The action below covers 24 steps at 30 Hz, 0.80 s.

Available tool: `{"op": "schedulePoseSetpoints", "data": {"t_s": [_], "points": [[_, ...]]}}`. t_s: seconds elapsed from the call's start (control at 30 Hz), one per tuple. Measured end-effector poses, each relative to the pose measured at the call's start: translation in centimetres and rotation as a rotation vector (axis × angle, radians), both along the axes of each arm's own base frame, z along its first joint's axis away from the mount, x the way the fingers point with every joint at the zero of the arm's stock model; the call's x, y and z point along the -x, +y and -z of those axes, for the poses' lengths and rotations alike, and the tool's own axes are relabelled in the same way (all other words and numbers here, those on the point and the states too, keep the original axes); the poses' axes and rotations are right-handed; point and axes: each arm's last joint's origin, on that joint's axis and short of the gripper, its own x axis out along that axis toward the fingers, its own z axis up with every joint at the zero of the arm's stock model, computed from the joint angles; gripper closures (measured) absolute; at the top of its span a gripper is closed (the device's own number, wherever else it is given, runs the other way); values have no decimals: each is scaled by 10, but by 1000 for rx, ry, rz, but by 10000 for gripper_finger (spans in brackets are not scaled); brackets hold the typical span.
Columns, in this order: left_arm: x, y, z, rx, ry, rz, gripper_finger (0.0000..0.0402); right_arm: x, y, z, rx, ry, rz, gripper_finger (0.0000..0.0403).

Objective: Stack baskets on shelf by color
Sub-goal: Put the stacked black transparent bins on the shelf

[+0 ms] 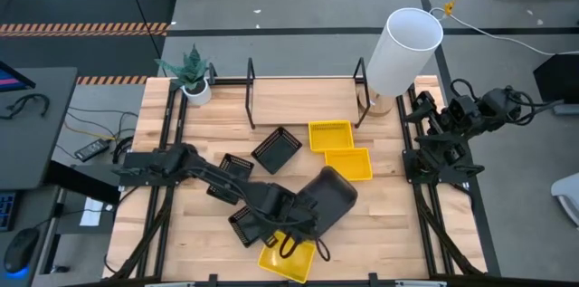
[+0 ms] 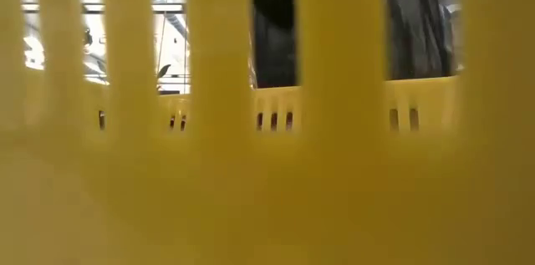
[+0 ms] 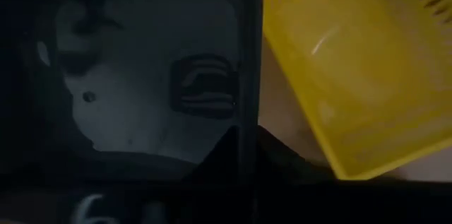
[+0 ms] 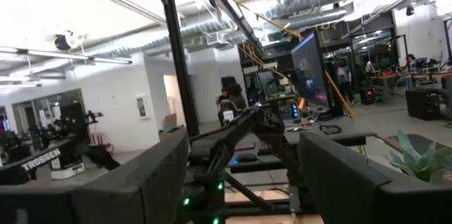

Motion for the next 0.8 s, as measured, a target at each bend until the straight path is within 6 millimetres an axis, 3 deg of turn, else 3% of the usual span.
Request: {"op": "schedulePoseSetpoints", "data": {"t_s": [0.3,0.5,0.7,0.8], "points": [[18,8,-48,177,-48,-176,384,0,-1,0,-15,2,25,133],[26,20,-72,151,-134,-249,384,-1,0,1,-8,14,23,133],[18,44,-73,125,-150,-319,384,-10,5,20,2,78,13,133],[12,64,-62,97,-131,-355,384,-17,9,33,8,88,13,133]]}}
